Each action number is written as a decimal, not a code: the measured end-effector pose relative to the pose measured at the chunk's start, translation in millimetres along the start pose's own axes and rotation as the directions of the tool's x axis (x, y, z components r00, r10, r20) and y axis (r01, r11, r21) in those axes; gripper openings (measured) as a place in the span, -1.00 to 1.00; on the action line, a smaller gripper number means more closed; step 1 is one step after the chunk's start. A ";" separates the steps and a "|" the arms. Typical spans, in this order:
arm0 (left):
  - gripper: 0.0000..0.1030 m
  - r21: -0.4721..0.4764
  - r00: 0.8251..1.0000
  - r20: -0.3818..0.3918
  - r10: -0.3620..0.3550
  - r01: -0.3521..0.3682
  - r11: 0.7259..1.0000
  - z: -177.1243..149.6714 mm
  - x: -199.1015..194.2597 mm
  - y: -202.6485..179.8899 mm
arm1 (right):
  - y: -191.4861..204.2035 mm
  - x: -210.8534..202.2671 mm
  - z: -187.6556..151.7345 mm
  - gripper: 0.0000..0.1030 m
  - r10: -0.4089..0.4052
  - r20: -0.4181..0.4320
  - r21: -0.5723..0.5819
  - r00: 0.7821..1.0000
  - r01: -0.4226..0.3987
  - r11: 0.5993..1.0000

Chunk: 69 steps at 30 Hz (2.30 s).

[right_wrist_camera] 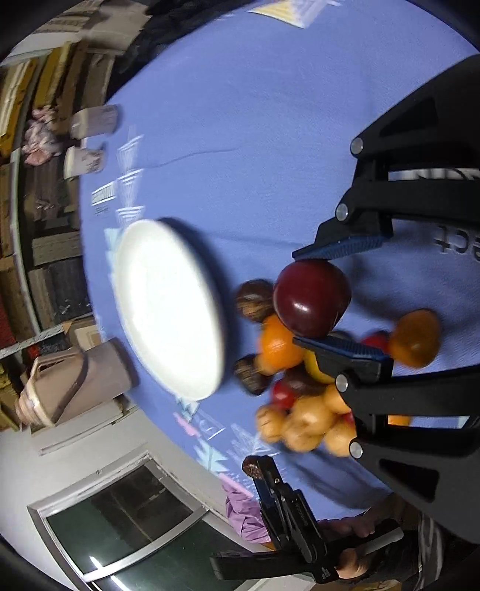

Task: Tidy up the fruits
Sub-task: 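Place the dark brown fruit on the white plate with the left tool while the right tool places the plum, then grasp the yellow pear with the left tool while the right tool grasps an orange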

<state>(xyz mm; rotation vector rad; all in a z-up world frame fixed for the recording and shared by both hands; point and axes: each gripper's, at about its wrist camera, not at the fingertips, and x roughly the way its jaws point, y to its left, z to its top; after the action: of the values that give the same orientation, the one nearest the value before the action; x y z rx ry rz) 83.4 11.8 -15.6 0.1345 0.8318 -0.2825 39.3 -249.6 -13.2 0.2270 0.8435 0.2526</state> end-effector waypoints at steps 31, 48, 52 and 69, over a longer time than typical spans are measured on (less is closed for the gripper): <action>0.56 0.039 0.998 -0.028 0.062 -0.061 0.997 70.9 54.9 -26.3 | 10.0 40.1 58.9 0.37 -0.079 -0.029 -0.128 0.996 0.075 0.989; 0.67 -0.046 0.994 -0.105 -0.010 0.005 0.999 -1.3 25.6 -23.5 | 10.6 -14.0 -55.6 0.40 -0.011 -0.076 -0.074 0.997 0.005 0.997; 0.67 -0.072 0.988 -0.150 -0.019 0.008 0.997 -0.6 40.0 -28.5 | 16.3 -12.4 -53.7 0.42 0.012 -0.081 -0.082 0.997 -0.018 0.996; -0.08 -0.141 0.990 -0.134 -0.041 0.022 0.990 -2.9 50.0 0.7 | 37.8 -6.3 -77.8 0.49 -0.043 -0.171 -0.244 0.984 0.000 0.970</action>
<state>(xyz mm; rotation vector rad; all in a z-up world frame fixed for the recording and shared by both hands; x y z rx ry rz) 113.5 3.5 -54.7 0.0096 0.9880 -0.2462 -28.7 -208.2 -47.7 -0.0358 0.9800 0.3565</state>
